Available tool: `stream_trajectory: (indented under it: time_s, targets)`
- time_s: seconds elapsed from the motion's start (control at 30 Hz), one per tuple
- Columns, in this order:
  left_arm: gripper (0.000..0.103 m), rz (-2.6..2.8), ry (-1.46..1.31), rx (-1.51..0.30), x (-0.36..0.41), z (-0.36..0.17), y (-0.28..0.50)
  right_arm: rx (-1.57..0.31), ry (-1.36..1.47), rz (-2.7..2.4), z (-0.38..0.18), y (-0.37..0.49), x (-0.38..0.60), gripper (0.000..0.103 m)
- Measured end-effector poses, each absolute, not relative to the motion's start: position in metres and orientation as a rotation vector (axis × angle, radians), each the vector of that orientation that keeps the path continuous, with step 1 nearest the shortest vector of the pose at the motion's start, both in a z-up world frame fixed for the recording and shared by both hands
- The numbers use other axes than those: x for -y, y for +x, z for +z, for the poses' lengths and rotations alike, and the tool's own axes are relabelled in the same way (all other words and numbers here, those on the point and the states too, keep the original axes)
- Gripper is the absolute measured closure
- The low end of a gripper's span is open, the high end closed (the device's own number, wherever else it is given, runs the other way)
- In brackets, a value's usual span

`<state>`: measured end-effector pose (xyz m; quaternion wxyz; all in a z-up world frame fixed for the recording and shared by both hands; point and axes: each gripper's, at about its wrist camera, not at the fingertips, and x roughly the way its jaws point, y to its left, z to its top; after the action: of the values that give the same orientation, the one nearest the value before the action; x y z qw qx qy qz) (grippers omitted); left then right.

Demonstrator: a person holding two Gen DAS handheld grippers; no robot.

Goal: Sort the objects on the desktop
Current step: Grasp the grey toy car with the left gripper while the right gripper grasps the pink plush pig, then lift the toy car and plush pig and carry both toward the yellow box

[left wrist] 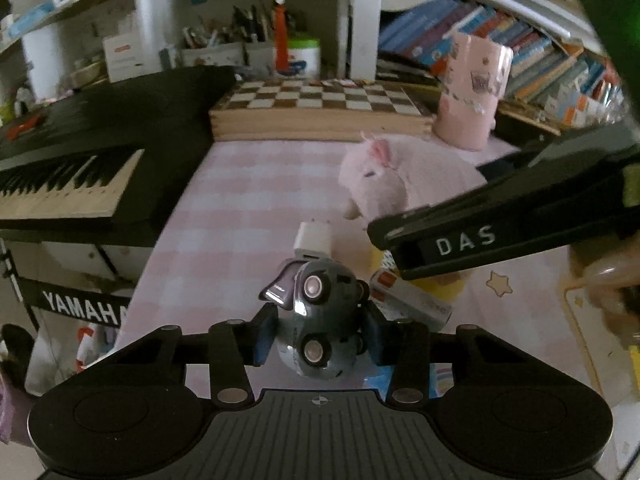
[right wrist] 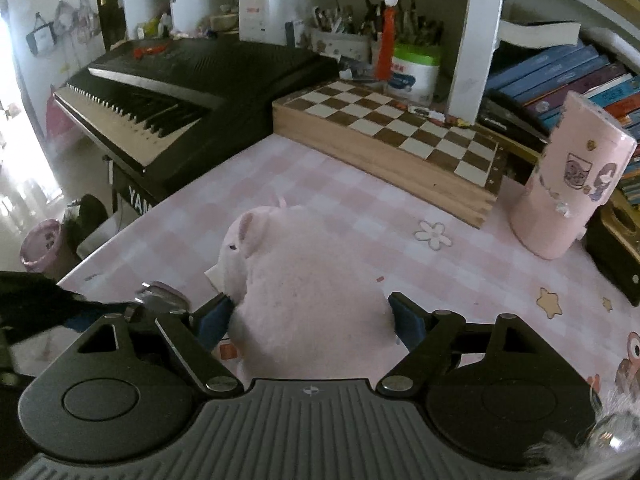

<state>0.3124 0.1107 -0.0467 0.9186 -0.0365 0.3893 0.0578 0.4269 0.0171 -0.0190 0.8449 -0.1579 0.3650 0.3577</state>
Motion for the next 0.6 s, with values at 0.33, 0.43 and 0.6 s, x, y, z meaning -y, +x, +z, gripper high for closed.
stream_trajectory:
  time_s: [0.33, 0.43, 0.6]
  targets:
    - [0.06, 0.118, -0.129, -0.712, -0.12, -0.014, 0.289, -0.706, -0.231, 0.733, 0.002, 0.414, 0.002, 0.037]
    - [0.06, 0.104, -0.138, -0.685, -0.12, -0.004, 0.283, -0.681, -0.177, 0.707, 0.016, 0.405, 0.015, 0.037]
    - [0.06, 0.076, -0.147, -0.651, -0.119, 0.008, 0.272, -0.682, -0.126, 0.659, 0.028, 0.389, 0.035, 0.037]
